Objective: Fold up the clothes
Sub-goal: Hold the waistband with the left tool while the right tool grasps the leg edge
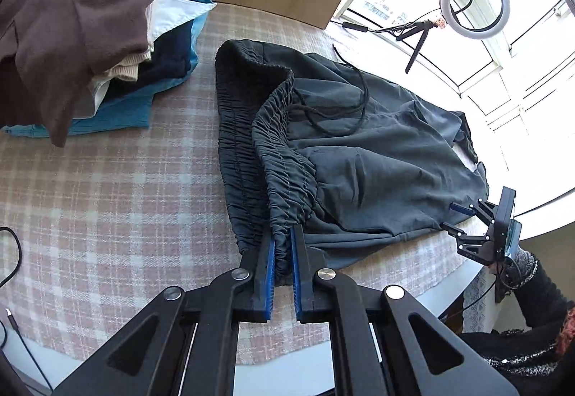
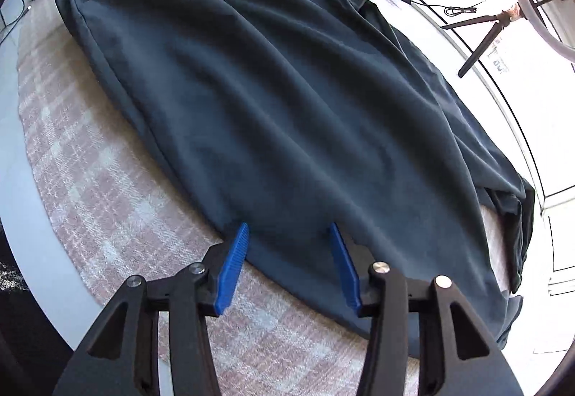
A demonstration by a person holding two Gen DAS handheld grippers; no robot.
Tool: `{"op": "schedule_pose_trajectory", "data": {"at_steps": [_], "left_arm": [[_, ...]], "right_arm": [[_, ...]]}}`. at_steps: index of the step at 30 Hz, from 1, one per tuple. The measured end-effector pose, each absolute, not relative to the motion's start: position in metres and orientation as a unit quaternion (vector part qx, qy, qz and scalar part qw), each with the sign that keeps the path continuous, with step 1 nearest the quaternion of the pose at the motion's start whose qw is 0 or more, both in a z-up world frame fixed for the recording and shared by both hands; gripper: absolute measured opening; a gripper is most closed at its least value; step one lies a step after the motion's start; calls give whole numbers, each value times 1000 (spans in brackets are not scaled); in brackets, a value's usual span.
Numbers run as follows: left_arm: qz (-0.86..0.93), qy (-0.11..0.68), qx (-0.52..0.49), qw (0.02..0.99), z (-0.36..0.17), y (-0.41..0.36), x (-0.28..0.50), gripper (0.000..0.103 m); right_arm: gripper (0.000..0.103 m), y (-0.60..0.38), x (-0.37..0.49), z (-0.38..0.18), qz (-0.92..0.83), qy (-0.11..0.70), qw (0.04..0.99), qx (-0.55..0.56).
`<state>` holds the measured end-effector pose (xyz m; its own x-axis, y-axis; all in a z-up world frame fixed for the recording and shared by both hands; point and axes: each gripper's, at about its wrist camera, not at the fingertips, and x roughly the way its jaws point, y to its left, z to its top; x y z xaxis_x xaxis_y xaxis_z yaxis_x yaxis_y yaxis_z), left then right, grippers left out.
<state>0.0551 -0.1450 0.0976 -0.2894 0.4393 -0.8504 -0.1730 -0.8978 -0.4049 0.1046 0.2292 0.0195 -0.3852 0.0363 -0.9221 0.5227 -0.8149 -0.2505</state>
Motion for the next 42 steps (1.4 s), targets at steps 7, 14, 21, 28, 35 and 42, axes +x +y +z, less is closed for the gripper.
{"op": "schedule_pose_trajectory", "data": {"at_steps": [7,14,21,28,35,42], "left_arm": [[795,-106,-566,191,101,-141,51,7],[795,-97,-566,195,104,-135,58,7],[794,-99,-570,189,102,-136,55,7],[797,-95,-567,186,104,-133,54,7],[803,-75,-563,180,107,-130,71,7],[760,-74,-625,163,73,-142,112,16]], "right_arm": [[3,242,98,28,-779,199,198,560],[3,250,110,58,-791,174,218,544],[53,206,121,39,-768,230,271,533],[45,192,104,24,-754,220,277,553],[2,206,100,56,-766,183,276,551],[4,201,154,63,-693,174,336,613]]}}
